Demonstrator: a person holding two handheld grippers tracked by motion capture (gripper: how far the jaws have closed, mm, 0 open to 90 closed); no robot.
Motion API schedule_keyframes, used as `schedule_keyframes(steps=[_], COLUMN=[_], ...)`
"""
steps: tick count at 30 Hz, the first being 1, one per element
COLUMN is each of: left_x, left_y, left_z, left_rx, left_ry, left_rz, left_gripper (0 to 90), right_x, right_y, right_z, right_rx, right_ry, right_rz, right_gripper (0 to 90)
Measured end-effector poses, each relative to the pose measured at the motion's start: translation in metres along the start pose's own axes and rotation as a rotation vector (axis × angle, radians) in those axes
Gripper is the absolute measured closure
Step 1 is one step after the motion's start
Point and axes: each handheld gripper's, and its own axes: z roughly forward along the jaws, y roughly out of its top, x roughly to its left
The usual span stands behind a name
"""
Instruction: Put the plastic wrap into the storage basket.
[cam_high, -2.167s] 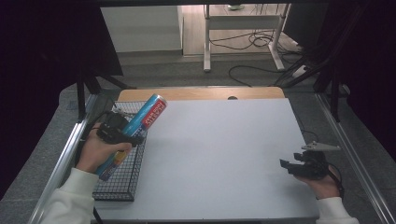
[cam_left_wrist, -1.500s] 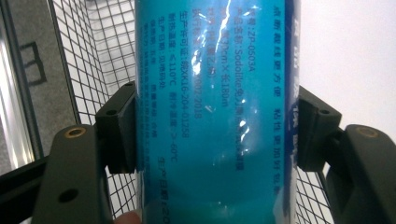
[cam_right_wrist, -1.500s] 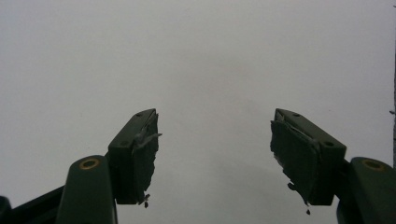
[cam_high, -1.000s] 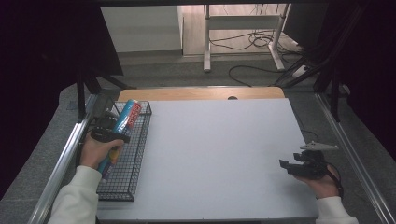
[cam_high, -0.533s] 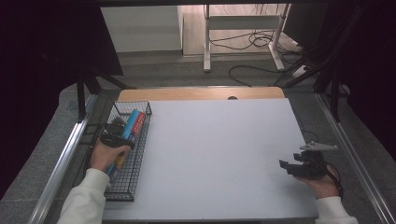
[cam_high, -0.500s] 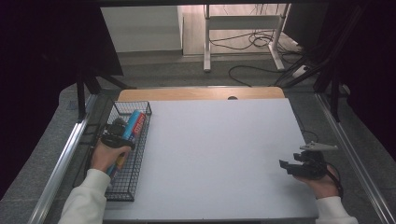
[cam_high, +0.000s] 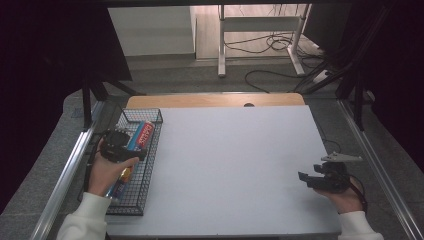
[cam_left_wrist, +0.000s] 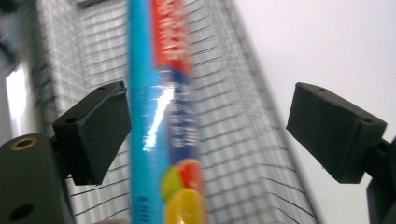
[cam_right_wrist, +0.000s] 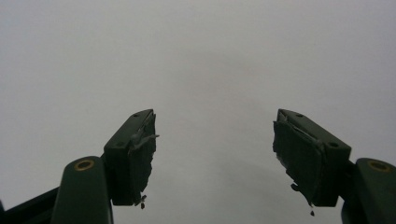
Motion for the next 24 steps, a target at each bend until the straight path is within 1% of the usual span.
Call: schedule_keyframes(steps=[1,2,4,5,8,9,10,11,12,13,14,15,17,18,20,21,23,24], left_x=[-0.003,-0.007,-0.014,-0.020,-0.032,-0.037,-0.040,-0.045,-0.049,-0.052,-0.058,-0.062,-0.073,-0.076,-0.085,-0.089,-0.093,-0.094], left_y=[-0.004,-0.008,-0.015,-0.020,-0.031,-0.035,-0.037,-0.041,-0.044,-0.046,-0.050,-0.051,-0.057,-0.059,-0.063,-0.065,-0.067,-0.067], left_z=[-0.004,-0.008,-0.012,-0.014,-0.017,-0.018,-0.018,-0.016,-0.015,-0.014,-0.013,-0.012,-0.013,-0.013,-0.013,-0.013,-0.012,-0.011], left_rx=[-0.039,-0.062,-0.098,-0.109,-0.126,-0.131,-0.133,-0.128,-0.126,-0.126,-0.124,-0.121,-0.116,-0.116,-0.118,-0.120,-0.116,-0.115], left_ry=[-0.022,-0.045,-0.091,-0.127,-0.179,-0.213,-0.232,-0.253,-0.265,-0.269,-0.273,-0.277,-0.280,-0.275,-0.247,-0.241,-0.244,-0.241], left_rz=[0.001,0.008,0.018,0.029,0.054,0.065,0.068,0.080,0.090,0.098,0.103,0.111,0.136,0.139,0.159,0.168,0.182,0.184], left_gripper=[14.7,15.2,15.6,15.8,16.0,15.9,15.9,15.8,15.7,15.7,15.8,15.9,15.8,15.9,16.1,16.3,16.4,16.4], right_x=[0.001,0.003,0.006,0.007,0.011,0.013,0.015,0.016,0.017,0.019,0.021,0.023,0.029,0.033,0.041,0.044,0.052,0.055], right_y=[0.001,0.001,0.002,0.002,0.003,0.003,0.004,0.004,0.004,0.004,0.004,0.004,0.004,0.003,0.003,0.002,0.001,0.001], right_z=[-0.001,-0.001,-0.002,-0.002,-0.002,-0.003,-0.003,-0.003,-0.004,-0.005,-0.005,-0.006,-0.007,-0.006,-0.005,-0.004,-0.002,-0.001], right_rx=[-0.006,-0.012,-0.019,-0.022,-0.032,-0.035,-0.040,-0.041,-0.048,-0.055,-0.062,-0.078,-0.093,-0.097,-0.101,-0.100,-0.097,-0.095], right_ry=[0.004,0.011,0.022,0.024,0.038,0.043,0.052,0.056,0.066,0.072,0.080,0.105,0.130,0.137,0.147,0.153,0.169,0.175], right_rz=[-0.008,-0.012,-0.024,-0.025,-0.042,-0.046,-0.054,-0.059,-0.065,-0.070,-0.072,-0.068,-0.079,-0.101,-0.125,-0.129,-0.152,-0.156], right_gripper=[29.9,29.6,28.8,28.4,26.8,26.2,25.4,24.5,23.7,23.4,23.3,23.1,22.5,22.1,21.8,21.6,21.4,21.3])
